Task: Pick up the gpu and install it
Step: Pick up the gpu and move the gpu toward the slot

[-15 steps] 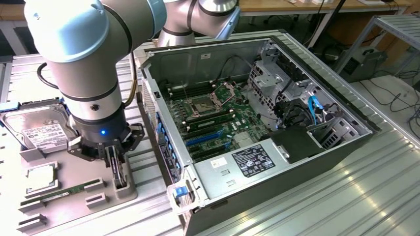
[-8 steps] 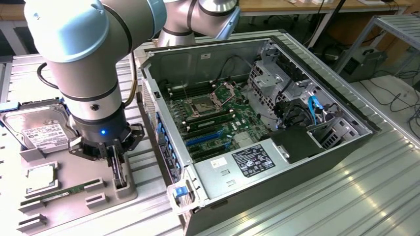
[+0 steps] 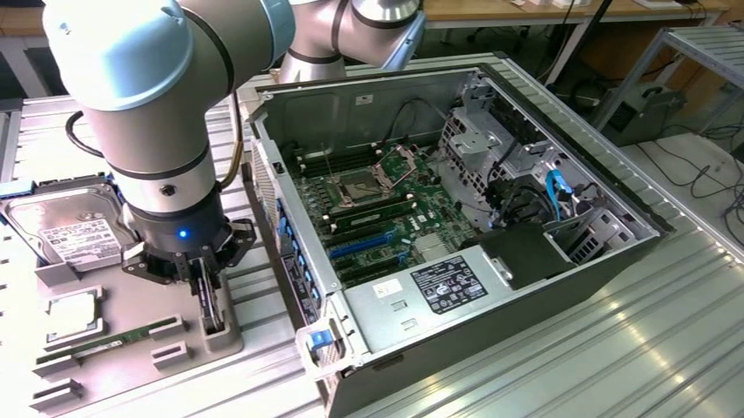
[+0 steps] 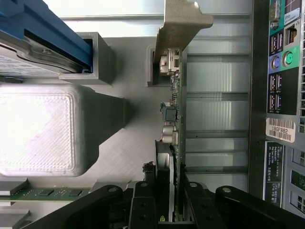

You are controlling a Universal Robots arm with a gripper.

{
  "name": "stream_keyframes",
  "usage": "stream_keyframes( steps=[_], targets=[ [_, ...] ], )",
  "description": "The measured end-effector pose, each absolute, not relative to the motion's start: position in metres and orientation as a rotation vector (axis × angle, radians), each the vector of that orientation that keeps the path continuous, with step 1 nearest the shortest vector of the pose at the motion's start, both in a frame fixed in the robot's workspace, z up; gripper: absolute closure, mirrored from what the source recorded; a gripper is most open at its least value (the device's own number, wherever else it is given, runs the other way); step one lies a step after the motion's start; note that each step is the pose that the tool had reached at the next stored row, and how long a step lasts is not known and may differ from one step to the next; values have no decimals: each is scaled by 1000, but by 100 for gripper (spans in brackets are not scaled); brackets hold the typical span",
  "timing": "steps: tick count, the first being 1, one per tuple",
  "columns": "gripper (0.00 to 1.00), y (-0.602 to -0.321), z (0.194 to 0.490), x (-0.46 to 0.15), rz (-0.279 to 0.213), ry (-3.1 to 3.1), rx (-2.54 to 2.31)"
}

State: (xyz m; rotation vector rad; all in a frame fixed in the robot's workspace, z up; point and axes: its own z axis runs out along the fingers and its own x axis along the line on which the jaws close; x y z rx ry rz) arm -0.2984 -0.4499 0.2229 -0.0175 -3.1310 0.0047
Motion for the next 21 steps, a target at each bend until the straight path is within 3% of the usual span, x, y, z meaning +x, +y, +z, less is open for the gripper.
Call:
stream_keyframes(
  steps=[21],
  targets=[
    [73,-450,271,-298,9,-3131,-18]
  ],
)
